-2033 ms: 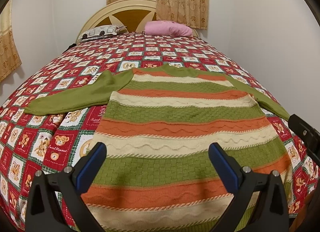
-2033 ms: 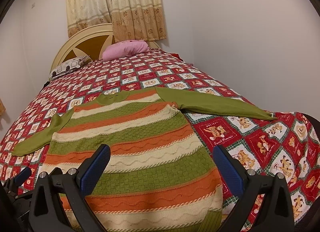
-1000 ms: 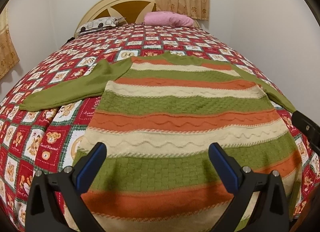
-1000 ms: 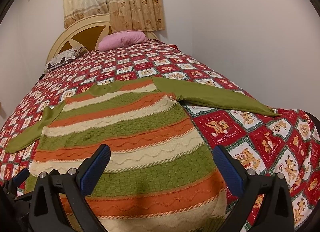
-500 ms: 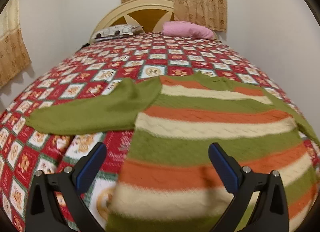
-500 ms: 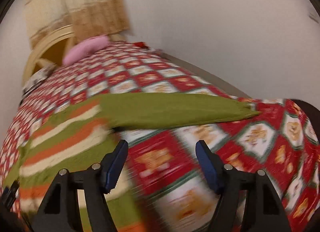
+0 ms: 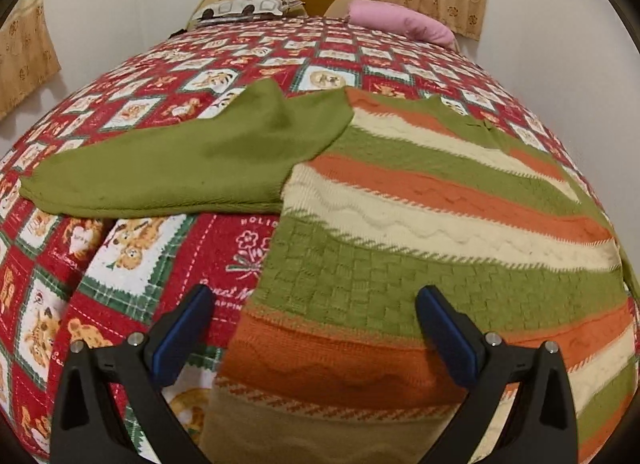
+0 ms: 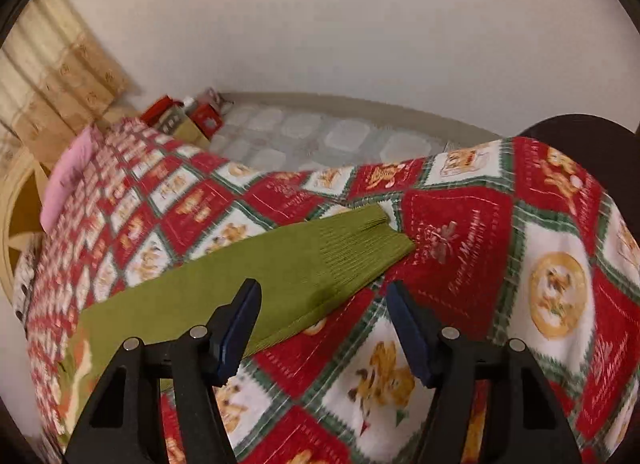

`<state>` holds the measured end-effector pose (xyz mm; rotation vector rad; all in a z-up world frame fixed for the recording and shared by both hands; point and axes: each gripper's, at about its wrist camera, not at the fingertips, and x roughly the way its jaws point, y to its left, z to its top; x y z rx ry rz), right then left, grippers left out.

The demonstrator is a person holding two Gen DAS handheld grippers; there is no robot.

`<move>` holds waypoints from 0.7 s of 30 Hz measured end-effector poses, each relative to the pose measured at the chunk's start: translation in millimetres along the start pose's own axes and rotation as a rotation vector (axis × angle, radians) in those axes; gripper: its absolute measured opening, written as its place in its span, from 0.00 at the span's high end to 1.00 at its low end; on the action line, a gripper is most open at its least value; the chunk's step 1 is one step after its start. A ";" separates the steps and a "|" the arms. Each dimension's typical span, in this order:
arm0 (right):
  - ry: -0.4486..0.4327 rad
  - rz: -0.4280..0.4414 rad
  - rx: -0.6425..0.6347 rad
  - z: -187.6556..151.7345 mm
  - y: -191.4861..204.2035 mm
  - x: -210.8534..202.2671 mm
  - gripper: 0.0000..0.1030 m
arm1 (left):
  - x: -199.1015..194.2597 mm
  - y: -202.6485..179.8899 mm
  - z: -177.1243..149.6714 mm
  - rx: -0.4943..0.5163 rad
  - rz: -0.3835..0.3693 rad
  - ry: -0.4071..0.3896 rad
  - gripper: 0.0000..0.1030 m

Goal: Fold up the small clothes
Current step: 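Grasp the green sleeve cuff with the right gripper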

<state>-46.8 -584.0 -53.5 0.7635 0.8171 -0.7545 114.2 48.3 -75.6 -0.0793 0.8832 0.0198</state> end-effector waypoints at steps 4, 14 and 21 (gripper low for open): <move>0.072 -0.008 0.064 0.2 -5.9 27.2 0.47 | 1.2 0.7 -0.4 0.011 0.011 0.007 0.00; 0.049 -0.113 0.066 7.5 3.1 45.7 0.50 | 6.3 -0.7 0.8 0.007 0.008 0.019 0.00; 0.022 -0.130 -0.023 5.3 5.7 50.1 0.91 | 7.1 -1.0 0.4 0.004 0.003 0.020 0.00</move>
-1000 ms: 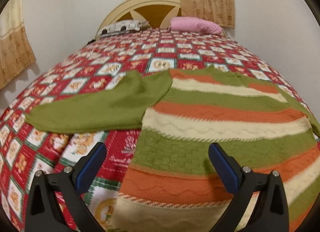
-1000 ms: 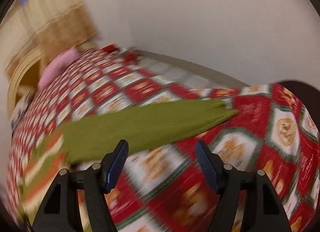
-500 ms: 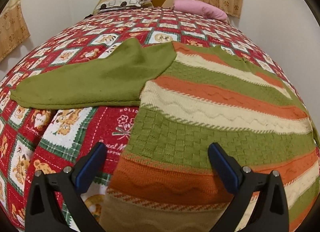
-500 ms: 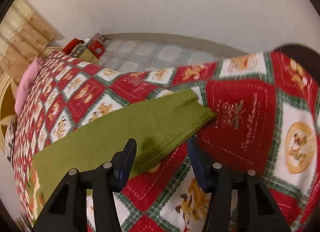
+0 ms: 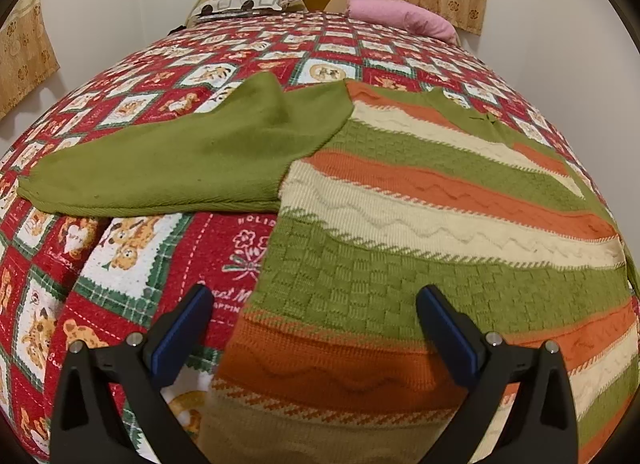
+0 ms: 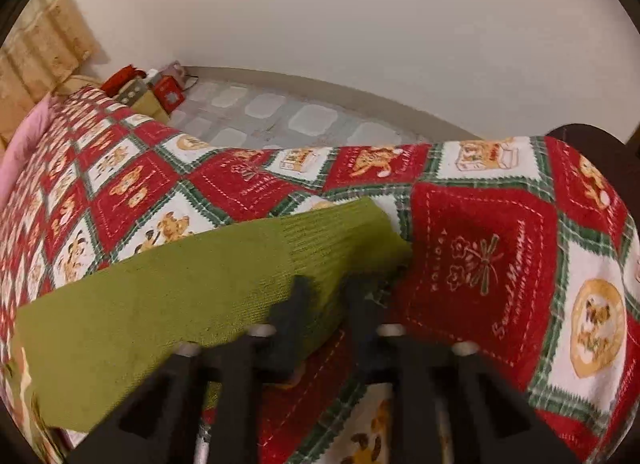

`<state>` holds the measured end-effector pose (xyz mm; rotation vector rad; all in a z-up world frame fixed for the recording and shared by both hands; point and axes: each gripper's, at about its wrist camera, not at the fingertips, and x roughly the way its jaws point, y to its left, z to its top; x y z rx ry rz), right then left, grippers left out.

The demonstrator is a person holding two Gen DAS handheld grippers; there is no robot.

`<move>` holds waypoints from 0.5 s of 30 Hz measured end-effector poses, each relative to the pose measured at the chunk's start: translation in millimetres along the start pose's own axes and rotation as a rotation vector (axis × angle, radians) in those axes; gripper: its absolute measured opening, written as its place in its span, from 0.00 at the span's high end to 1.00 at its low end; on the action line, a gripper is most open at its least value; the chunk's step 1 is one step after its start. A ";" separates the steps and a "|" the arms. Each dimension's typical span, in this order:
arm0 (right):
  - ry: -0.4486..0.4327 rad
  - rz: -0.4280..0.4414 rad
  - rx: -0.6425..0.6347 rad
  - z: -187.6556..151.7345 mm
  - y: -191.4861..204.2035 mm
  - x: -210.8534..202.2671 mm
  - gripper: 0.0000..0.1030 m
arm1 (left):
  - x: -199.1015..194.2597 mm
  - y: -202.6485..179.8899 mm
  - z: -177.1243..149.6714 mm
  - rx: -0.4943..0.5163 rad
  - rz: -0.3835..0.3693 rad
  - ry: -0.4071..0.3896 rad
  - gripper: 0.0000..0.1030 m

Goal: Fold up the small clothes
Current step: 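Grasp the green sleeve cuff with the right gripper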

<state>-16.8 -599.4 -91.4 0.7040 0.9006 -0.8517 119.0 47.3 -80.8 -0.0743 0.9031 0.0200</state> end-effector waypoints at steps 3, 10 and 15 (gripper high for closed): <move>-0.018 0.096 0.050 1.3 -13.2 -7.3 0.94 | 0.2 -0.5 0.0 -0.001 -0.002 0.001 0.00; -0.138 0.130 -0.006 -2.5 -11.5 -45.2 0.94 | 0.3 -0.4 0.1 -0.003 -0.004 0.001 0.00; -0.172 0.151 -0.007 -9.3 -6.6 -62.1 0.94 | 0.3 -0.2 0.1 -0.004 -0.004 0.001 0.00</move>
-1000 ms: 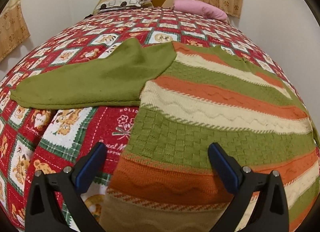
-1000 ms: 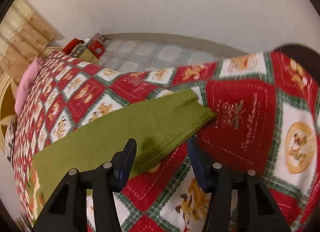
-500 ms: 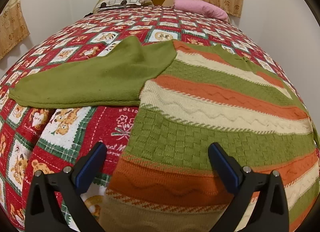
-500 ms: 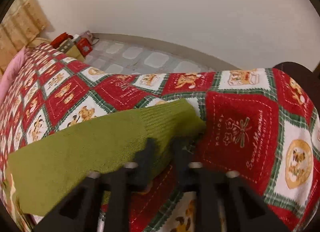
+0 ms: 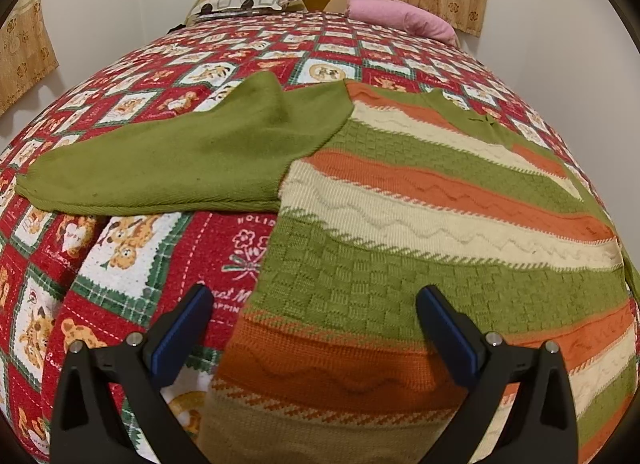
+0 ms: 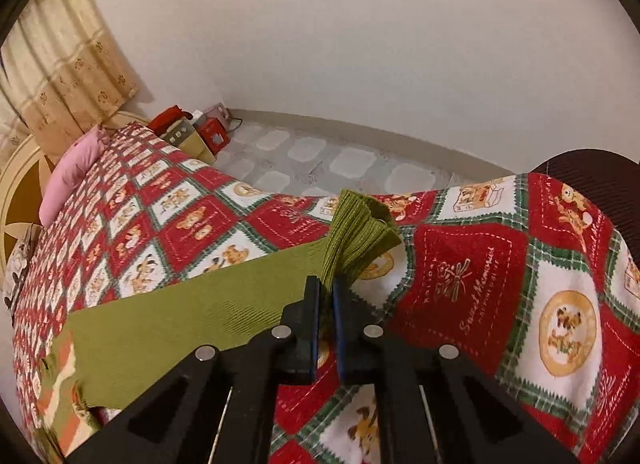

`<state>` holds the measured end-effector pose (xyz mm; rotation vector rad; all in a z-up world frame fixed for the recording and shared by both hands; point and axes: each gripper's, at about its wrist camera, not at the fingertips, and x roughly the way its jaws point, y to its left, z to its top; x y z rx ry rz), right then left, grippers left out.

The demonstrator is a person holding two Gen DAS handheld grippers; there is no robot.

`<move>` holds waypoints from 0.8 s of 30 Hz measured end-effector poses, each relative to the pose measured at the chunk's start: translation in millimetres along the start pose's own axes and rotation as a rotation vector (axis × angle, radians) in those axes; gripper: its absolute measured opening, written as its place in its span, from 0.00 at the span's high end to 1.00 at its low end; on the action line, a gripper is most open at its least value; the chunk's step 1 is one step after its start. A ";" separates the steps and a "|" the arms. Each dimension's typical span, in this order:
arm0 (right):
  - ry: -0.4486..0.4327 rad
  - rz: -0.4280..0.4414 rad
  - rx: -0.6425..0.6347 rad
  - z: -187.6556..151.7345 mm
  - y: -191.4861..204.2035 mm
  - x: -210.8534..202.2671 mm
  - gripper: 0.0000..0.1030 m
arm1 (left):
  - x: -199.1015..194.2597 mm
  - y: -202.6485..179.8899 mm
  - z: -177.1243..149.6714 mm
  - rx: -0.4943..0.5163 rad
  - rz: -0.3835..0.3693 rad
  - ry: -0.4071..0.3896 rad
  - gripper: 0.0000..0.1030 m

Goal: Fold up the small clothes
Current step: 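Grasp the green sleeve cuff with the right gripper, then carry the sleeve across the sweater body with the right gripper and release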

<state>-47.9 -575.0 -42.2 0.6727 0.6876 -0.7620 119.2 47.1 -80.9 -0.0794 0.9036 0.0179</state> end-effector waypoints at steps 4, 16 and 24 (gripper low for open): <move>-0.031 0.018 -0.032 0.1 12.1 -16.0 0.94 | -0.1 0.0 0.0 -0.001 -0.001 0.000 0.00; -0.108 0.096 -0.213 -11.4 78.3 -66.8 0.94 | -0.2 0.5 0.1 -0.001 -0.001 0.000 0.00; -0.107 0.218 -0.309 -27.9 132.2 -93.9 0.95 | 0.1 -0.1 -0.1 -0.004 -0.006 -0.002 0.00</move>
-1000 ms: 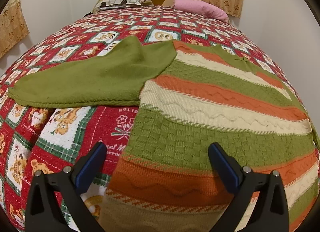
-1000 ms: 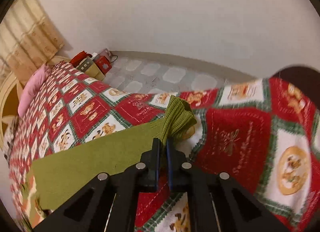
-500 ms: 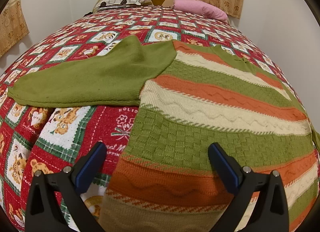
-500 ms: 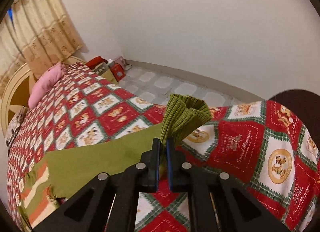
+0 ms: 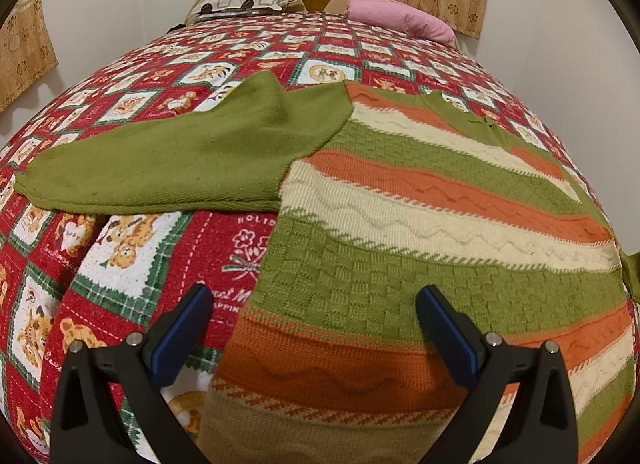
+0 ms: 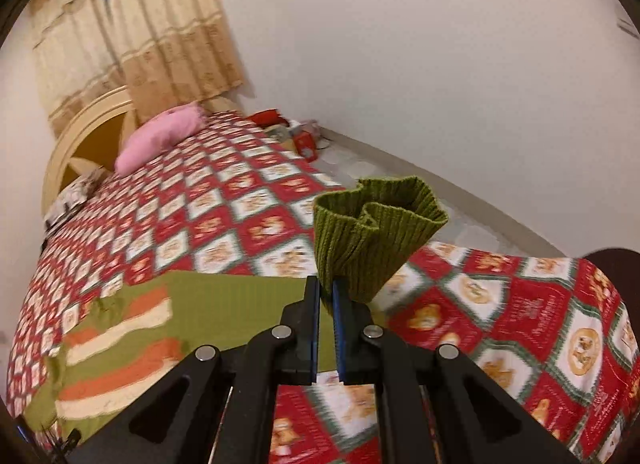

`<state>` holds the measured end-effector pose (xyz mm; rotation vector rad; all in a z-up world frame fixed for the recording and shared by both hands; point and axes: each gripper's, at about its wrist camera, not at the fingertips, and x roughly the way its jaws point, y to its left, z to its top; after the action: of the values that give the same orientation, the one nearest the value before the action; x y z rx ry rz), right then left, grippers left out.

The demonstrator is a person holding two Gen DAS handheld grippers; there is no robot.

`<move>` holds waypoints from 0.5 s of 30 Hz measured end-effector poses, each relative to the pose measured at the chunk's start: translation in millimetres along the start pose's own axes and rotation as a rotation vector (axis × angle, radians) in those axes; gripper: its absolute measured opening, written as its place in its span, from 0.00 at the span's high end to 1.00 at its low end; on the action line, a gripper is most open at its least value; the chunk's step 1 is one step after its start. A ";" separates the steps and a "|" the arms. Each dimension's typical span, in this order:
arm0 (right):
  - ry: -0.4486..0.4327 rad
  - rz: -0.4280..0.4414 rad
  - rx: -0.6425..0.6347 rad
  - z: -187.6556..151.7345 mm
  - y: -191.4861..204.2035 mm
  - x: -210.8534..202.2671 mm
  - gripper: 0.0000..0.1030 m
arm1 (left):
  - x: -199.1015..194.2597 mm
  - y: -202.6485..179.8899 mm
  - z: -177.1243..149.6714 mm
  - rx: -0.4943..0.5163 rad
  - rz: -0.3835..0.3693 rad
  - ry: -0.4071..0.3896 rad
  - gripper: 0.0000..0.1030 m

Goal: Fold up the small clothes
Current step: 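Carry the sleeve across the sweater body with the right gripper and release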

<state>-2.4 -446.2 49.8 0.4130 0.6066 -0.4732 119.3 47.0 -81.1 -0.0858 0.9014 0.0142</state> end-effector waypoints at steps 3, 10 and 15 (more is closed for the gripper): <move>0.003 0.049 -0.025 -1.2 27.6 -3.2 0.95 | 0.1 -0.2 -0.1 -0.001 -0.001 -0.001 0.00; 0.005 0.164 -0.114 -9.5 101.7 -12.4 0.95 | -0.2 0.3 0.3 -0.002 -0.003 -0.002 0.00; 0.039 0.300 -0.177 -23.2 181.5 -11.9 0.95 | -5.0 5.2 -0.4 -0.029 -0.056 -0.014 0.00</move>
<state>75.5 -283.2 81.2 0.3383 0.6070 -0.1243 115.6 52.2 -77.8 -0.1378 0.8849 -0.0242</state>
